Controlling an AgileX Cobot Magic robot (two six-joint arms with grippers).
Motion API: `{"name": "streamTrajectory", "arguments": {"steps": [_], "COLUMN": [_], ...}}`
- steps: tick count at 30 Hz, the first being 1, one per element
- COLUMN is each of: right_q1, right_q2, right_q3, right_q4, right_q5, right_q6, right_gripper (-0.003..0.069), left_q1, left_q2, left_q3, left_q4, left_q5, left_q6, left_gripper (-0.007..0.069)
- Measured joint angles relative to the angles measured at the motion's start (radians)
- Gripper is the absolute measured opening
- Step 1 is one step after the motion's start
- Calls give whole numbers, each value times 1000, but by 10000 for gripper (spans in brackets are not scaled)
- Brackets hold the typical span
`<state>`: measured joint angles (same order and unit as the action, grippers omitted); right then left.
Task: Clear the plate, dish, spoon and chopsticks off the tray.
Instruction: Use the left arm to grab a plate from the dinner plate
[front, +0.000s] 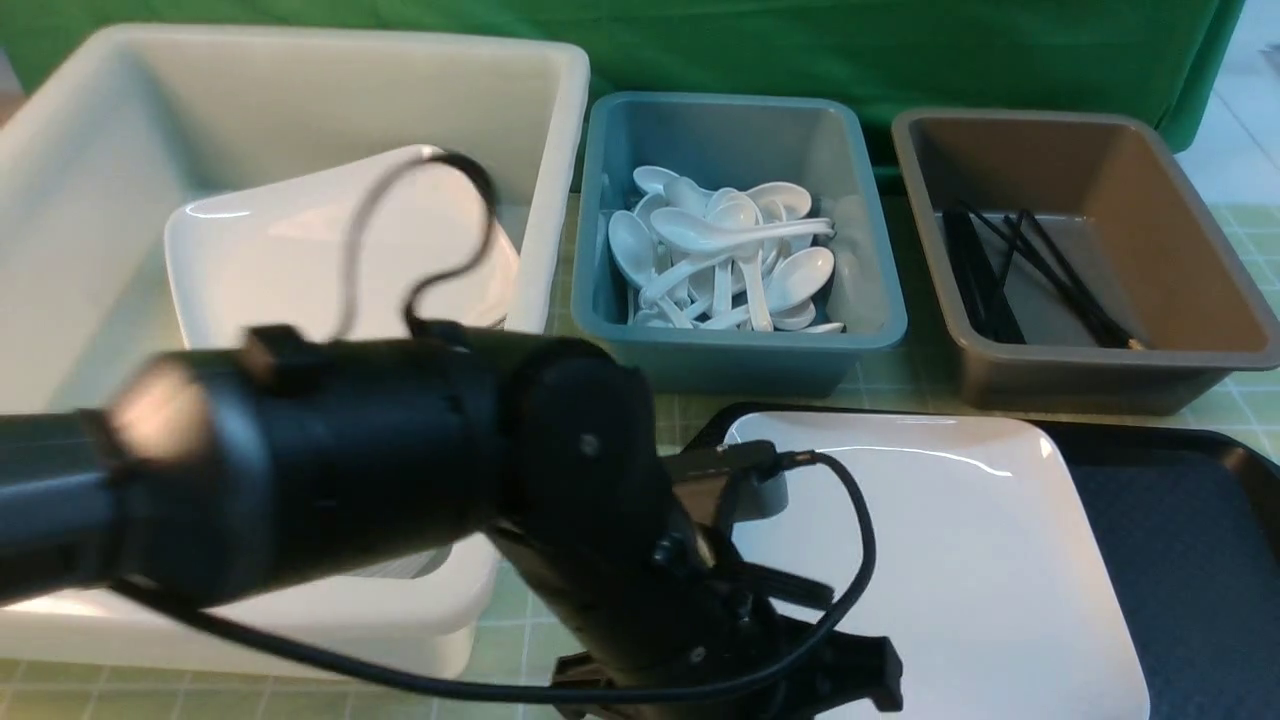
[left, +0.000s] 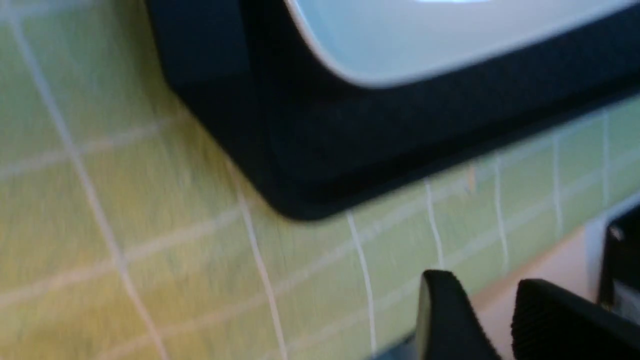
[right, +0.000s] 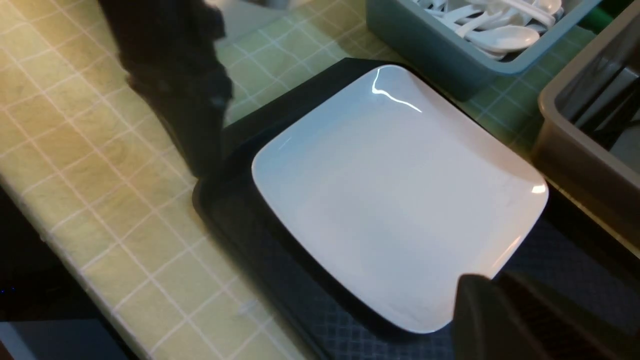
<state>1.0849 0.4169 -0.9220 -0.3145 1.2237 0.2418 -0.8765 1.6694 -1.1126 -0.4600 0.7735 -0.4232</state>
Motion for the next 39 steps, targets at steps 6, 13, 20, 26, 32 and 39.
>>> {"name": "streamTrajectory", "arguments": {"steps": [6, 13, 20, 26, 32, 39], "right_q1": [0, 0, 0, 0, 0, 0], "right_q2": [0, 0, 0, 0, 0, 0], "right_q3": [0, 0, 0, 0, 0, 0], "right_q4": [0, 0, 0, 0, 0, 0], "right_q5": [0, -3, -4, -8, -8, -8], "right_q6": [0, 0, 2, 2, 3, 7], "right_gripper": [46, 51, 61, 64, 65, 69], "left_q1": [0, 0, 0, 0, 0, 0], "left_q2": [91, 134, 182, 203, 201, 152], "left_q3": [-1, -6, -8, -8, -28, -68], "left_q4": [11, 27, 49, 41, 0, 117], "left_q5": [-67, -135, -163, -262, -241, -169], "left_q6": [0, -35, -102, -124, -96, -158], "left_gripper": [310, 319, 322, 324, 324, 324]}}
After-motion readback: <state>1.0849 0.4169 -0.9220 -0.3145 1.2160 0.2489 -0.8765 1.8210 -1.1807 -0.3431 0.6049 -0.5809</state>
